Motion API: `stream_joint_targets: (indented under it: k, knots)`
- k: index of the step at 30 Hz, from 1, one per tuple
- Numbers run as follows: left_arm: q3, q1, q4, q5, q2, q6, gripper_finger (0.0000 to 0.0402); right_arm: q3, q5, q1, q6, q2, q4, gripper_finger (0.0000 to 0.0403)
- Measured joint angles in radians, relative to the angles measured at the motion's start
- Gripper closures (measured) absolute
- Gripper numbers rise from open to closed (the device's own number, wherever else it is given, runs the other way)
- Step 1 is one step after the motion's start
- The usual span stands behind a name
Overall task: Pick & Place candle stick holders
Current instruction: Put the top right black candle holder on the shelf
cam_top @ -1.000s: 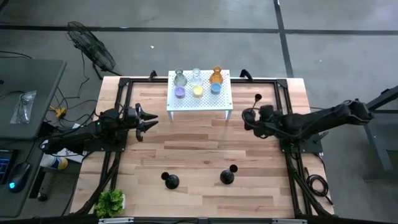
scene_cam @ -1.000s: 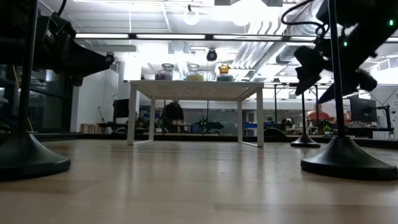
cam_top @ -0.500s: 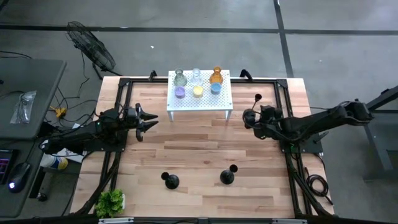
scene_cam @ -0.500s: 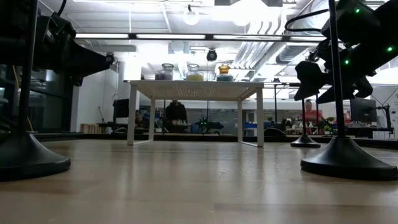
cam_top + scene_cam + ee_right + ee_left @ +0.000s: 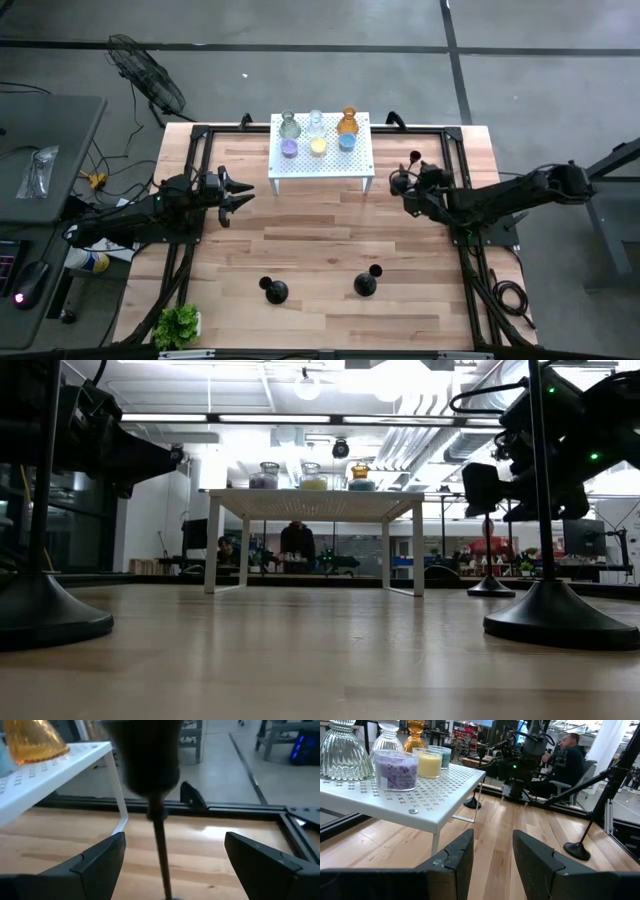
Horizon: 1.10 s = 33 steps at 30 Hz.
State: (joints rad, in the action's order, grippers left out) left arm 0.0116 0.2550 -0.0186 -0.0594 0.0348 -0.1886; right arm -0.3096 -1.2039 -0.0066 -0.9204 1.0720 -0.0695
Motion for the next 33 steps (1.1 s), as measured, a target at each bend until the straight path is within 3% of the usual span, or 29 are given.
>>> stream_joint_targets:
  k: [7,19,33]
  knots:
    - [0.000,0.000,0.000,0.000,0.000,0.000,0.0268,0.000,0.005,-0.033,0.009,0.015,0.065,0.0082]
    - [0.000,0.000,0.000,0.000,0.000,0.000,0.0268,0.000,0.025,-0.048,0.009,0.015,0.063,0.0203]
    - [0.000,0.000,0.000,0.000,0.000,0.000,0.0268,-0.001,0.025,-0.048,0.009,0.015,0.059,0.0311]
